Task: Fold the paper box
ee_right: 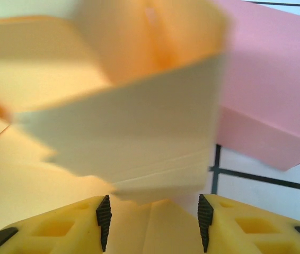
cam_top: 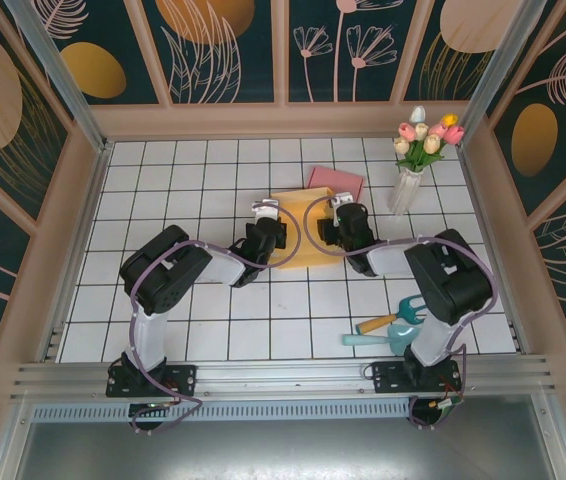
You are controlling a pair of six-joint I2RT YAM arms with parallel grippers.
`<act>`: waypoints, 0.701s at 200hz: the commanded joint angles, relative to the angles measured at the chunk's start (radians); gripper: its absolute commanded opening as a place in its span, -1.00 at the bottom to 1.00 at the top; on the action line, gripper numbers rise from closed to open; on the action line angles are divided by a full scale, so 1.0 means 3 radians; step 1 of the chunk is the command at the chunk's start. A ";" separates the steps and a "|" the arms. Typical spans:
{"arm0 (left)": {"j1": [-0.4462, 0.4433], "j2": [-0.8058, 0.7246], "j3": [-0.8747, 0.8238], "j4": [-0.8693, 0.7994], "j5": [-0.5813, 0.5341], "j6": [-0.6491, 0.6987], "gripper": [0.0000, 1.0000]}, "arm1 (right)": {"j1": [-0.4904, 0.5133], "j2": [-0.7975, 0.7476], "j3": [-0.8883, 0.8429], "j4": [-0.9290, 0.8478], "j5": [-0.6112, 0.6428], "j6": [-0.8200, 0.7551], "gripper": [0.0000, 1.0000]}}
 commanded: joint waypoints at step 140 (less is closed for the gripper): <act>0.0054 0.0219 -0.0008 -0.0598 0.0023 0.0010 -1.00 | -0.0476 -0.1657 -0.0472 -0.0795 -0.1676 -0.2887 0.19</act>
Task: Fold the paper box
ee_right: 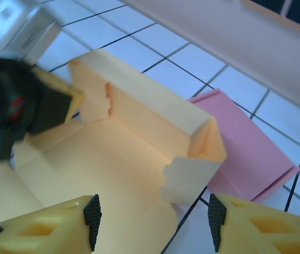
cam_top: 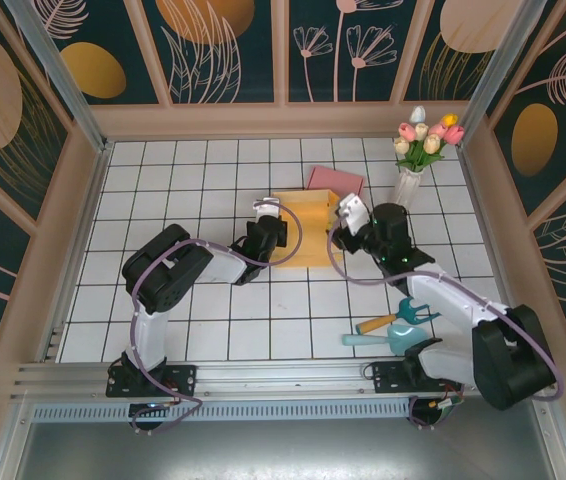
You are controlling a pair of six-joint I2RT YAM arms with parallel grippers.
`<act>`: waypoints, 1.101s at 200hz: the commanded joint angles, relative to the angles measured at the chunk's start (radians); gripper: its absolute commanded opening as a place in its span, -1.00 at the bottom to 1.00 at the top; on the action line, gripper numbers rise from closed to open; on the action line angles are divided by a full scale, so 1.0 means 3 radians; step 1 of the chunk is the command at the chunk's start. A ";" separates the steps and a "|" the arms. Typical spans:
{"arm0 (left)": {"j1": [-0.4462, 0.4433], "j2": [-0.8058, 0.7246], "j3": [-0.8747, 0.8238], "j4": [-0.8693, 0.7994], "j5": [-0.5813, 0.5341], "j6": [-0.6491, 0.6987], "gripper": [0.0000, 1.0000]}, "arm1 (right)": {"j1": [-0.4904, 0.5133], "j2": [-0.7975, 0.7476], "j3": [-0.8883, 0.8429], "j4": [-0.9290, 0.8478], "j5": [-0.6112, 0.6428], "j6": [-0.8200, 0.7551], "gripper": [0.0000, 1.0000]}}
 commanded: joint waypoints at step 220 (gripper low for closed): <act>0.0045 -0.0085 -0.0641 0.0188 0.0659 0.0295 -1.00 | -0.0873 0.1230 0.0531 0.0093 -0.1483 -0.1914 0.20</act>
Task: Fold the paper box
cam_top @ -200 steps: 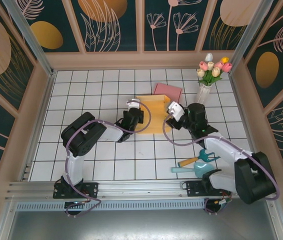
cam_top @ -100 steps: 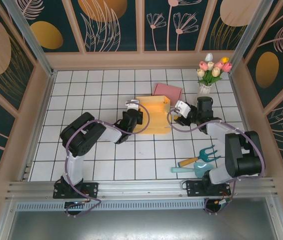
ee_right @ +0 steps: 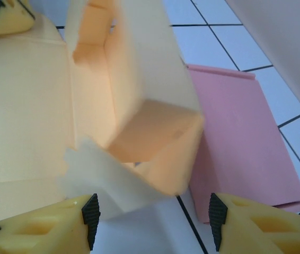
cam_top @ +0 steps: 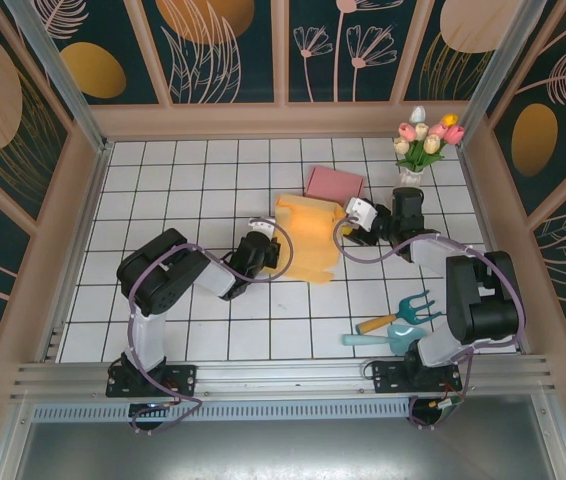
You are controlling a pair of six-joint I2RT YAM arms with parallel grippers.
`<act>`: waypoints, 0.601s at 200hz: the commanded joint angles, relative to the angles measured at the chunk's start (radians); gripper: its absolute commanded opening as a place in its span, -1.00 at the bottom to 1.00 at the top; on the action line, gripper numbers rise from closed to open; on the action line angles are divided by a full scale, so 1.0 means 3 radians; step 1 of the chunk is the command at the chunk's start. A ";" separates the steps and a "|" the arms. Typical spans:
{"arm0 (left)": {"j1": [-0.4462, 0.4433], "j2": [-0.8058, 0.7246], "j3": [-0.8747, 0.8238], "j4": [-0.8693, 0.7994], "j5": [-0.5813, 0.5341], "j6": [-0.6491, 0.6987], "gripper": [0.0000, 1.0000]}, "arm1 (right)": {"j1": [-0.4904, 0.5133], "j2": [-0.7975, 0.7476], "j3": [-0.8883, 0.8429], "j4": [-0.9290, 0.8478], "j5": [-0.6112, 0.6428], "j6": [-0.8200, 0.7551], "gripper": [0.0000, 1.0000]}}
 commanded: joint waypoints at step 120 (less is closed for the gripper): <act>0.0022 -0.0758 -0.0158 -0.0348 0.0229 -0.0353 -0.55 | 0.0142 0.0088 0.0224 0.0088 0.0137 0.0768 0.18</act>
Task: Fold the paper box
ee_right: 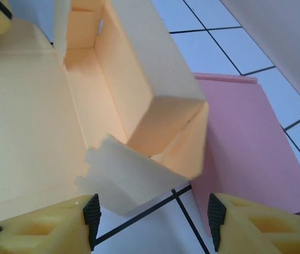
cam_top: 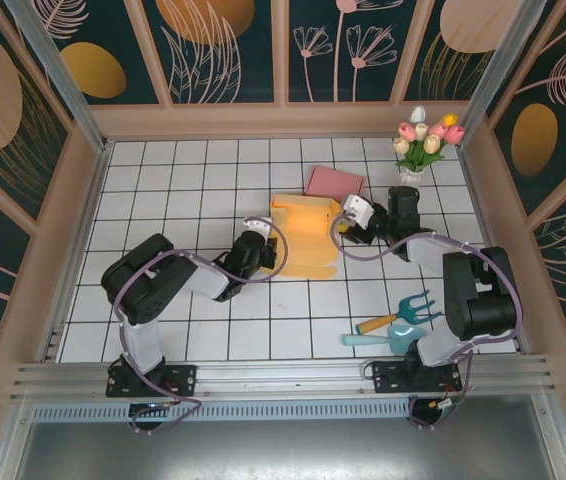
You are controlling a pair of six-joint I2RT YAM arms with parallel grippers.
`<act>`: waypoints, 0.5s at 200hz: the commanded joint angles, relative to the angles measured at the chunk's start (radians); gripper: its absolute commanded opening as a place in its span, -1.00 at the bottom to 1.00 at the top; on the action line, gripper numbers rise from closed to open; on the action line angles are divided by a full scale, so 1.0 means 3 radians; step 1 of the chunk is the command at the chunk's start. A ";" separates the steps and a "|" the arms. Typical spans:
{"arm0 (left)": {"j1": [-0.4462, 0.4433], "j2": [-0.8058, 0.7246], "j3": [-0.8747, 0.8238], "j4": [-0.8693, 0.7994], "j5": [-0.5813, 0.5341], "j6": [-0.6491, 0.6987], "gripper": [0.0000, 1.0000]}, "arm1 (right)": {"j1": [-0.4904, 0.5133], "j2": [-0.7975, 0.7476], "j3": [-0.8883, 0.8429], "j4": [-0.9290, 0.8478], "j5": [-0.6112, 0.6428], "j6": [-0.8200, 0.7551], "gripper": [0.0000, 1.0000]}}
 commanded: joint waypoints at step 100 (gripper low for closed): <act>0.0346 -0.0769 -0.0040 -0.0647 0.0396 0.0012 -0.06 | 0.0233 -0.0529 -0.0042 0.0084 0.0615 0.1497 0.09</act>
